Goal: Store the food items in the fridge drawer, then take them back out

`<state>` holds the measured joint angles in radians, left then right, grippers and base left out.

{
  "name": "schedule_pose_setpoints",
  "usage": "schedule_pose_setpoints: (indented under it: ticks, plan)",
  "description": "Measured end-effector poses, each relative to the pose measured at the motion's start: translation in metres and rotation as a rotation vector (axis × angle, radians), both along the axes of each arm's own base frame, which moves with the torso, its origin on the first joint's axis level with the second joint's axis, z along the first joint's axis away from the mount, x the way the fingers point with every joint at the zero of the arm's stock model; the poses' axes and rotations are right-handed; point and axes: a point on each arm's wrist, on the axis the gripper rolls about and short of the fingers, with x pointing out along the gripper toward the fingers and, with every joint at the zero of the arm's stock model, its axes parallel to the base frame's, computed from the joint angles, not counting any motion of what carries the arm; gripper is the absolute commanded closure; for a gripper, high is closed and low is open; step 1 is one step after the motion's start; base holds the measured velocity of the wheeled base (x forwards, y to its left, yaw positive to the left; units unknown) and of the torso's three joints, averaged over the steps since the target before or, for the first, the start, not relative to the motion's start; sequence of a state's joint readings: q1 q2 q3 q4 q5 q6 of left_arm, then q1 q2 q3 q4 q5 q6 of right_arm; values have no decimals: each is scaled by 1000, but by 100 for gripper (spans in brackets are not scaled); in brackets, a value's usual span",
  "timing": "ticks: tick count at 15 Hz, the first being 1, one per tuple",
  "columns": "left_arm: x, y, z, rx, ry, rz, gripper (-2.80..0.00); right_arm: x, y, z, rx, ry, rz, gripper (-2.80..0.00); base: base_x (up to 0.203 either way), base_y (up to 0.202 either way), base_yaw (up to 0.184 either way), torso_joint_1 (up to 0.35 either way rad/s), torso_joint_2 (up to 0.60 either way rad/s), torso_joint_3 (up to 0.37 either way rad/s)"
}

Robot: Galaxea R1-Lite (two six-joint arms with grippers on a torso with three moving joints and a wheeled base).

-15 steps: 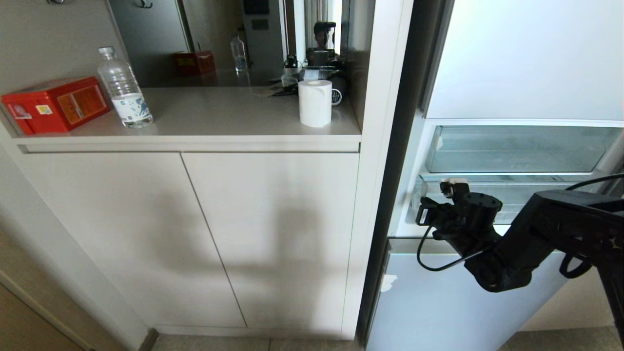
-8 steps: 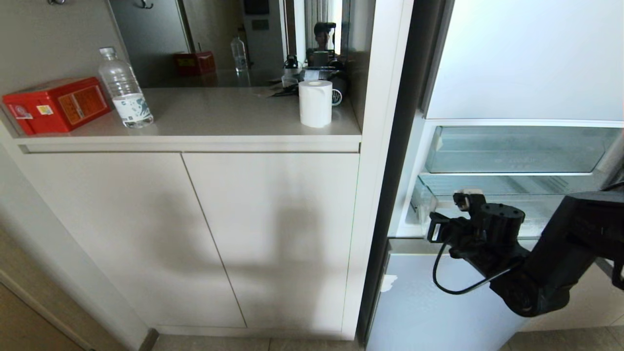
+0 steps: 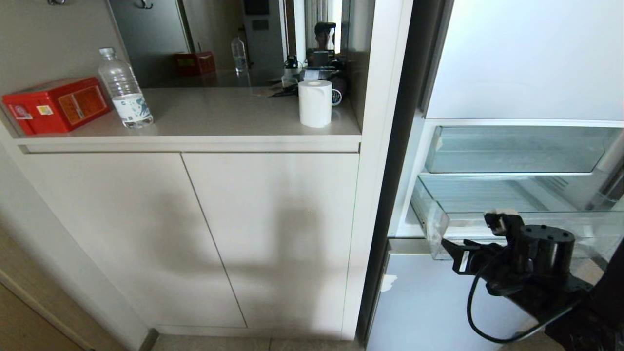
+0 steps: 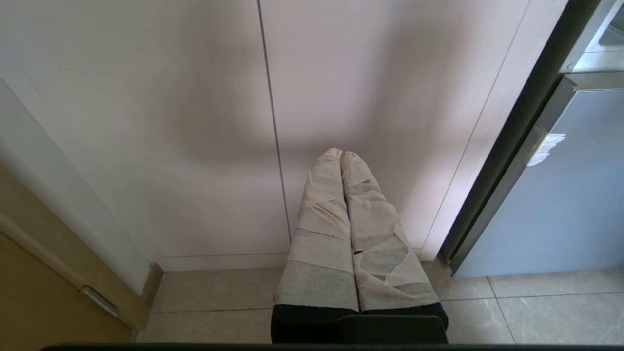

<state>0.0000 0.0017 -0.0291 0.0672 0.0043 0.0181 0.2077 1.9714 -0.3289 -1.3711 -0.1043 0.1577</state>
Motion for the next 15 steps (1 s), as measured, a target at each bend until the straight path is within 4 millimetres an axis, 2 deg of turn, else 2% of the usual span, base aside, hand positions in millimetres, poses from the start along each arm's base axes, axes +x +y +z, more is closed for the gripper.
schedule_pose_setpoints:
  ticks: [3, 6, 8, 10, 15]
  plan:
    - [0, 0, 0, -1, 0, 0, 0, -28, -7, 19, 20, -34, -36, -280, 0, 0, 0, 0, 0, 0]
    - [0, 0, 0, 0, 0, 0, 0, -44, -21, 43, -11, -74, -117, -280, 0, 0, 0, 0, 0, 0]
    - [0, 0, 0, -1, 0, 0, 0, -36, -37, 60, -42, -82, -183, -280, 0, 0, 0, 0, 0, 0]
    - [0, 0, 0, 0, 0, 0, 0, -17, -51, 79, -86, -85, -231, -280, 0, 0, 0, 0, 0, 0]
    - [0, 0, 0, -1, 0, 0, 0, 40, -65, 87, -170, 10, -219, -280, 0, 0, 0, 0, 0, 0]
